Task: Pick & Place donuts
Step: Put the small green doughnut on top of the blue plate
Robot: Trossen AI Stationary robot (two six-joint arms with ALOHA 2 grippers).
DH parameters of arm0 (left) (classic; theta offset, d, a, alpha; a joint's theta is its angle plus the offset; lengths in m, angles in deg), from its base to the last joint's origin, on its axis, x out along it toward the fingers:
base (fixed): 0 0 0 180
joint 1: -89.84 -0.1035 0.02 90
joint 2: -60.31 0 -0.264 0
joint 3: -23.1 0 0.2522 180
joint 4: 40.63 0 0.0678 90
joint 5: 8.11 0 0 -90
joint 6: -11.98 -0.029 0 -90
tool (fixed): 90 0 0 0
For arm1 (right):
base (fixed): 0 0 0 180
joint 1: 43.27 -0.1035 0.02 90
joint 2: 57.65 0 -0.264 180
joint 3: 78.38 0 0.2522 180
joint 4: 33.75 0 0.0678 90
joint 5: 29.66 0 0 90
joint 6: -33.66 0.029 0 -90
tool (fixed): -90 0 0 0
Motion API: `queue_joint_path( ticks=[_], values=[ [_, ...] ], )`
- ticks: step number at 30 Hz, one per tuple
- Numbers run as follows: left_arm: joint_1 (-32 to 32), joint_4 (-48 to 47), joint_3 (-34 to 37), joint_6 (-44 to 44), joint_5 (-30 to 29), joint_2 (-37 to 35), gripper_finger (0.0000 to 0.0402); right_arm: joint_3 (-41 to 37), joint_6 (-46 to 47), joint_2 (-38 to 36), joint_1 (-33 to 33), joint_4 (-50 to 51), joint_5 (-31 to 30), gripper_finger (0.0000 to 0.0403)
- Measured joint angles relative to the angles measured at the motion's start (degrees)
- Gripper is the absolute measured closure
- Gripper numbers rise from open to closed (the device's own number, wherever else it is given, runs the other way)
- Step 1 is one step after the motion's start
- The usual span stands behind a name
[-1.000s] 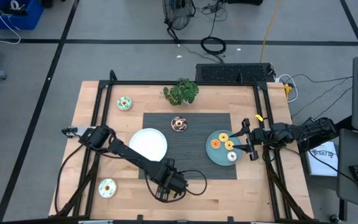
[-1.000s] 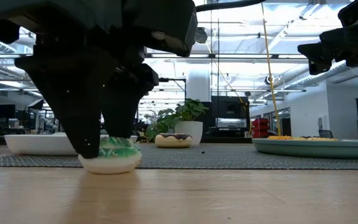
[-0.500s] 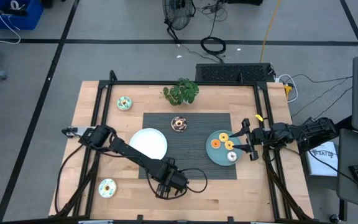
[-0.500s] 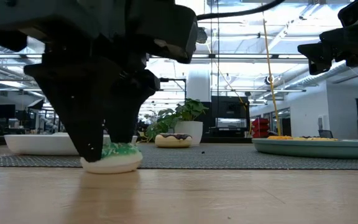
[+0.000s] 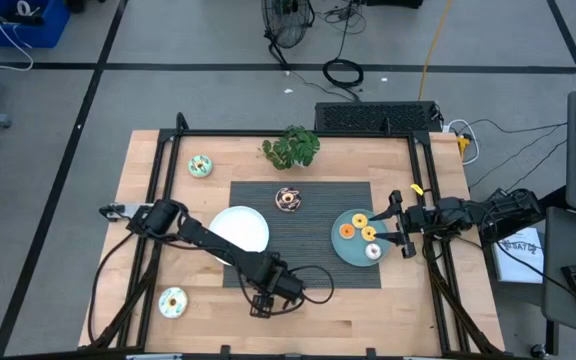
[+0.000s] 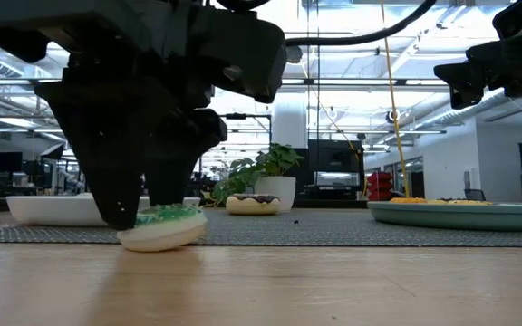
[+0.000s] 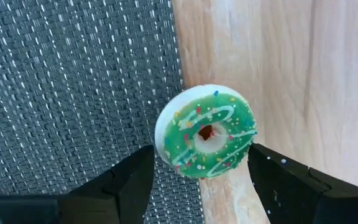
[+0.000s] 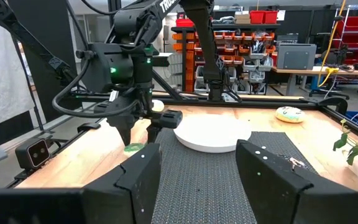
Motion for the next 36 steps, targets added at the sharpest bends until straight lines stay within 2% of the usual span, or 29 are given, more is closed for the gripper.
queue_joint_path(
  ticks=[9, 18, 36],
  values=[
    [0.20, 0.09, -0.76, -0.01, 0.37, 0.00, 0.0144, 0.00, 0.01, 0.00, 0.00, -0.01, -0.01, 0.0206],
    [2.12, 2.27, 0.45, 0.96, -5.43, 0.00, 0.0155, -0.02, 0.02, 0.00, 0.00, 0.00, 0.00, 0.0206],
    [2.59, 3.50, 0.46, 1.23, -7.08, 0.00, 0.0156, -0.02, 0.01, 0.00, 0.00, 0.00, 0.00, 0.0206]
  ],
)
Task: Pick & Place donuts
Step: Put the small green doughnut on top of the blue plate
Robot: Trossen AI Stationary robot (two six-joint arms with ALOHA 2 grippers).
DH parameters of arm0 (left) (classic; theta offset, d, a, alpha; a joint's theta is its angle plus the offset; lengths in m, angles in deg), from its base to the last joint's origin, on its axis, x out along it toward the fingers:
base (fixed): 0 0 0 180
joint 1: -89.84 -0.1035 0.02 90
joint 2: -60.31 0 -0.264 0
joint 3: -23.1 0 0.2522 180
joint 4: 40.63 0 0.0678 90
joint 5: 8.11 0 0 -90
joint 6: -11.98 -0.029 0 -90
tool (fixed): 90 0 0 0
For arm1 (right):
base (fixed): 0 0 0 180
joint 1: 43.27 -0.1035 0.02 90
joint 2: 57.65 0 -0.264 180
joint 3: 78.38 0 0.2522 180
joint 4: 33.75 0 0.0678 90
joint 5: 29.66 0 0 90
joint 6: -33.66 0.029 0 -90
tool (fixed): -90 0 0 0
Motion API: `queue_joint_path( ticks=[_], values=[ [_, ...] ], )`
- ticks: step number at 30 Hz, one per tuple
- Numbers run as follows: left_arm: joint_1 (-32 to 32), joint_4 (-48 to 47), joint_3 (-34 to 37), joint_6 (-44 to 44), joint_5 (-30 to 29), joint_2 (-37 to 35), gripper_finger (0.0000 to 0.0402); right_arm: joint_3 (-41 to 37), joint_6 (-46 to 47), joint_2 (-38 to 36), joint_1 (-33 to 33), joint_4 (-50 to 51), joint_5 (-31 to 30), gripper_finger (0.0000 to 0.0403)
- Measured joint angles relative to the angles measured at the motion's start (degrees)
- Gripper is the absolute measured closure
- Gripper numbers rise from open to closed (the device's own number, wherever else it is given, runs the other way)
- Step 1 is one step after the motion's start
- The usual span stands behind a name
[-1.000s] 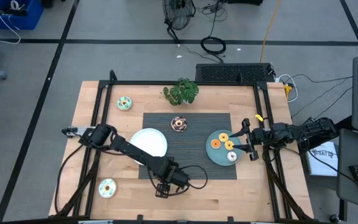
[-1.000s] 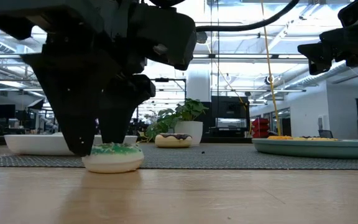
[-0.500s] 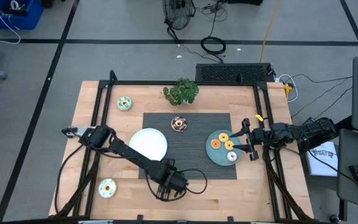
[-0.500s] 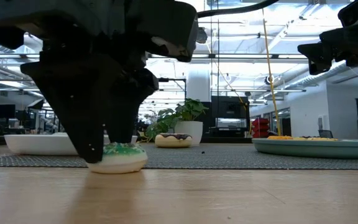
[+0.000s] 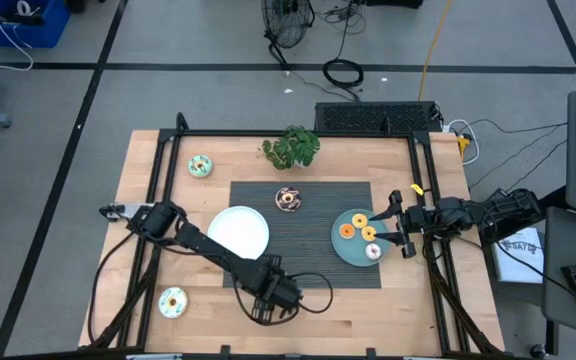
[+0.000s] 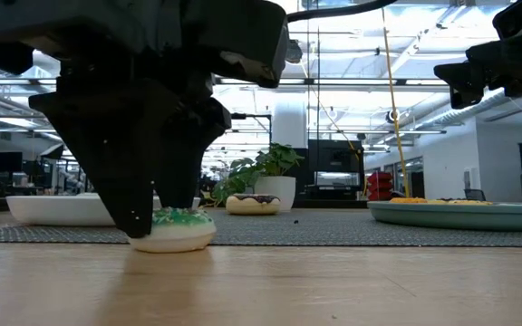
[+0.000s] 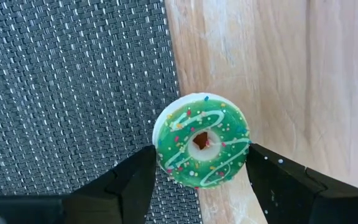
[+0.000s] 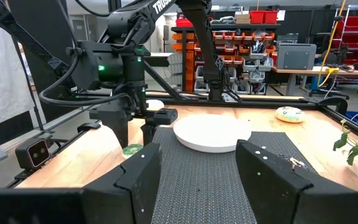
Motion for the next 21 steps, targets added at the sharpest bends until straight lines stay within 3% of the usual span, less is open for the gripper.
queue_joint_path(
  ticks=[8, 21],
  values=[
    [-0.01, 0.11, 0.00, 0.34, -0.99, 0.00, 0.0166, 0.01, 0.01, 0.00, 0.00, 0.00, 0.00, 0.0206],
    [-0.53, 4.39, 0.04, -2.65, -1.06, 0.00, 0.0255, 0.00, 0.01, 0.00, 0.00, 0.00, 0.00, 0.0206]
  ],
)
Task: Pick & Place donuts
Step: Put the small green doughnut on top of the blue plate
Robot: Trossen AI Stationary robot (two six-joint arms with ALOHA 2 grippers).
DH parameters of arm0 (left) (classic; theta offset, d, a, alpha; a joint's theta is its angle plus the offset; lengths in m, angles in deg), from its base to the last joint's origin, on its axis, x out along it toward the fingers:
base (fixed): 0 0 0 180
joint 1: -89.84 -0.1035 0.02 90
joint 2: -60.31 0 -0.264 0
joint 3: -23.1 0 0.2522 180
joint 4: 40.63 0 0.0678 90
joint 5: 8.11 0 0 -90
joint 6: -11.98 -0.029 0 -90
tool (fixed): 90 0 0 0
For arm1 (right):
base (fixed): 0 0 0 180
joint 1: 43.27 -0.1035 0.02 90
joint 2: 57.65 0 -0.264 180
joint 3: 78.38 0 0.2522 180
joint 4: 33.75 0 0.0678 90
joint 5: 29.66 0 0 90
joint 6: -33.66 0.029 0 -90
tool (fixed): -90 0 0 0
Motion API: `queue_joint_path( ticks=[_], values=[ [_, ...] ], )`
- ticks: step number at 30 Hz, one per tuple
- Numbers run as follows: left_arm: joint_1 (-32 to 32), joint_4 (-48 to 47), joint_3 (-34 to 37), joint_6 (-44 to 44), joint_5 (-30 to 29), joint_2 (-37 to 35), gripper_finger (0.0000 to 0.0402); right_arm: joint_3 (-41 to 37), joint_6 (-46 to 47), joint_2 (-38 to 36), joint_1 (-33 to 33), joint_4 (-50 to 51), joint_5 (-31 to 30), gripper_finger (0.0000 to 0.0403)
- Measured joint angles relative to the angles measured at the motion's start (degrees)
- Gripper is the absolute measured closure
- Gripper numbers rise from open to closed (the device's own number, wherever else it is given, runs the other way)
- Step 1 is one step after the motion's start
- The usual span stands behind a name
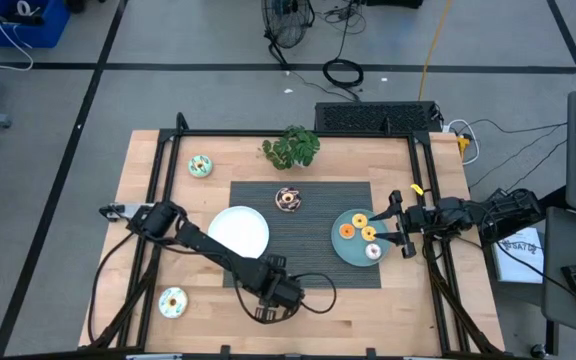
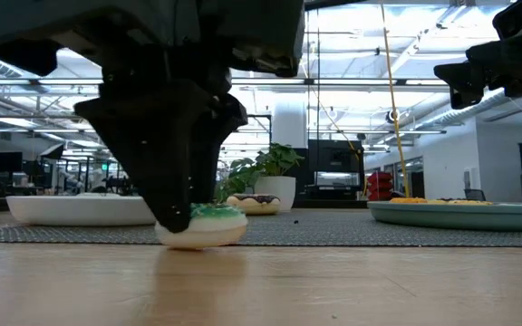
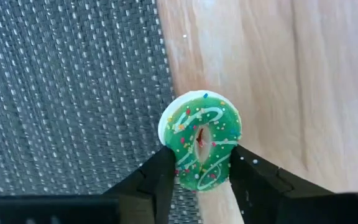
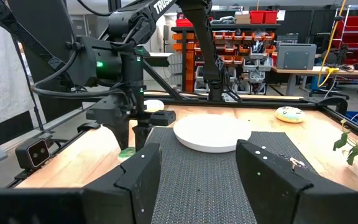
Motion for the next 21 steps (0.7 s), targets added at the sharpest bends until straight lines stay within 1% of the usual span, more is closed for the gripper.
queue_joint_path(
  ticks=[5, 15, 17, 21],
  values=[
    [-1.79, -0.28, -0.95, -1.19, -0.01, 0.07, 0.0269, -0.01, 0.00, 0.00, 0.00, -0.01, 0.00, 0.0206],
    [-6.70, -0.24, -6.30, -8.76, -0.10, 0.07, 0.0270, 0.01, 0.00, 0.02, 0.00, 0.00, 0.00, 0.0206],
    [-7.71, -0.20, -7.75, -10.83, -1.05, 0.07, 0.0270, 0.00, 0.00, 0.02, 0.00, 0.01, 0.00, 0.0206],
    [-9.72, 0.43, -10.77, -14.71, -5.44, 0.07, 0.0270, 0.01, 0.00, 0.02, 0.00, 0.01, 0.00, 0.0206]
  ],
)
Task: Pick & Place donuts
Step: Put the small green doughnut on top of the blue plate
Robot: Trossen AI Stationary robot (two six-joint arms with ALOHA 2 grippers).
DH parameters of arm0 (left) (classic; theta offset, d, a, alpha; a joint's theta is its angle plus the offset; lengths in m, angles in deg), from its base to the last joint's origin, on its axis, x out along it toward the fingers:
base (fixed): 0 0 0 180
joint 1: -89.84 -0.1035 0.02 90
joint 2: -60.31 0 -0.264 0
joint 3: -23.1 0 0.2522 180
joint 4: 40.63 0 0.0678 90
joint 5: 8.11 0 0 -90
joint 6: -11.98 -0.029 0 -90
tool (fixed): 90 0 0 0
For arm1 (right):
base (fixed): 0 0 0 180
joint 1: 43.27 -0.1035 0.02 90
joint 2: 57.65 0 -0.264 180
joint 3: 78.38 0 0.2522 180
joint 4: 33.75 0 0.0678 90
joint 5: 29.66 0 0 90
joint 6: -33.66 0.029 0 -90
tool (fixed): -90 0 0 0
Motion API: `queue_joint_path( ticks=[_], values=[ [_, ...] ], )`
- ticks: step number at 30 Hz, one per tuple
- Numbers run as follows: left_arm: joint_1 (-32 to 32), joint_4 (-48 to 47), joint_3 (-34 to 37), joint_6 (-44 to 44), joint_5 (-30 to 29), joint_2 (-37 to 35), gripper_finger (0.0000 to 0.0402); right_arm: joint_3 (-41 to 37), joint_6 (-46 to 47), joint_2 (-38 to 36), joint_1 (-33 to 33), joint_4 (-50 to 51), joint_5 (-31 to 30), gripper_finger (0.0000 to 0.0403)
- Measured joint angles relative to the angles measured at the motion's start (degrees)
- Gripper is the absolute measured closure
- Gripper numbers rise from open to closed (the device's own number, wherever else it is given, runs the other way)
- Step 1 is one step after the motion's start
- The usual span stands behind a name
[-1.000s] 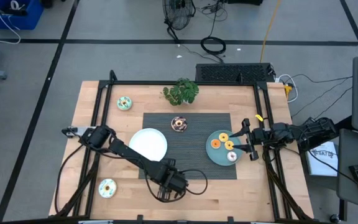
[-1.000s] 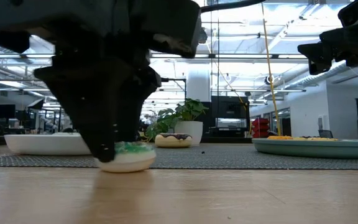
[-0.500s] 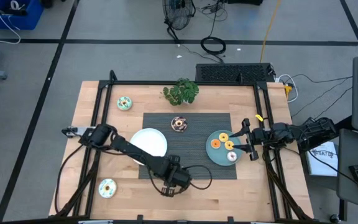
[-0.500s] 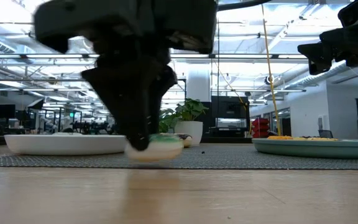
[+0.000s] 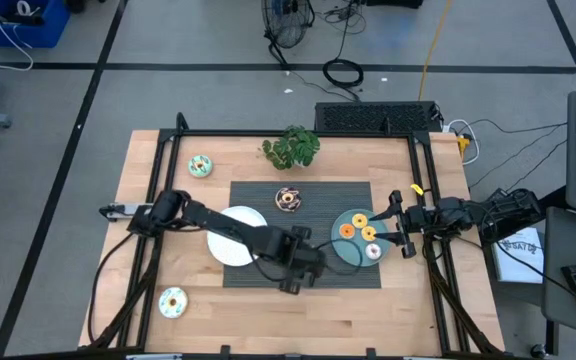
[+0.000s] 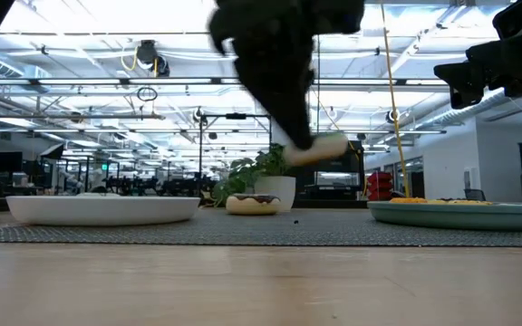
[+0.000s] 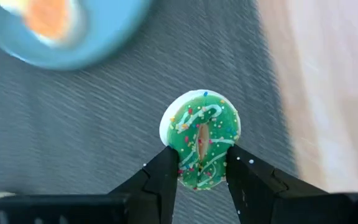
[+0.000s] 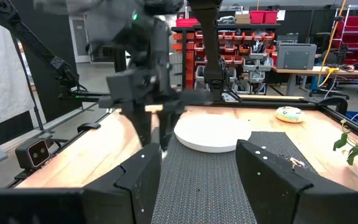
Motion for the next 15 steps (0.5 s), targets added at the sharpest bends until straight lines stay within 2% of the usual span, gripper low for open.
queue_joint_path(
  ticks=[8, 15],
  values=[
    [-4.11, 14.53, -0.66, -8.95, -3.01, 0.00, 0.0270, 0.00, -0.01, 0.00, 0.00, -0.01, 0.00, 0.0206],
    [-7.49, 25.67, -0.66, -9.31, -2.99, 0.00, 0.0270, -0.02, -0.02, 0.00, 0.00, -0.30, 0.00, 0.0207]
  ],
)
